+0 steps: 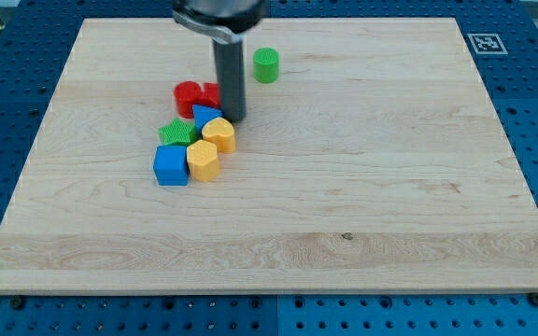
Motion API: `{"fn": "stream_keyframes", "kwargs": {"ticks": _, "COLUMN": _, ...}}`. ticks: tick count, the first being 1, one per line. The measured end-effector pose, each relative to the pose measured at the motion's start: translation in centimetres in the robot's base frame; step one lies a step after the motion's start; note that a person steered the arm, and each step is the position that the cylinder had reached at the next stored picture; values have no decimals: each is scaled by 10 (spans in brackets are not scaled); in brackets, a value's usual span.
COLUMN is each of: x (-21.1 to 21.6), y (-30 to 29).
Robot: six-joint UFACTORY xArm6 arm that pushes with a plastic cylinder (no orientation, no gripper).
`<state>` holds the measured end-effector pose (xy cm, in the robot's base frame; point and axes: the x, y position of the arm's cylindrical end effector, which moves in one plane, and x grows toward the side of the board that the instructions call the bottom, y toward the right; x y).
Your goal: Move the red blocks towards bottom
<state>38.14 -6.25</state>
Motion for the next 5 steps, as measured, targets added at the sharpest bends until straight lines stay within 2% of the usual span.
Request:
{"fn": "stream_keyframes", "kwargs": {"ticks": 2, "x": -17, "y": -17}}
{"fn": "stream_keyframes", "kwargs": {"ticks": 3, "x": -55, "y": -45}}
{"fn": "stream_keyframes", "kwargs": {"ticks": 5, "x": -100, "y": -66}}
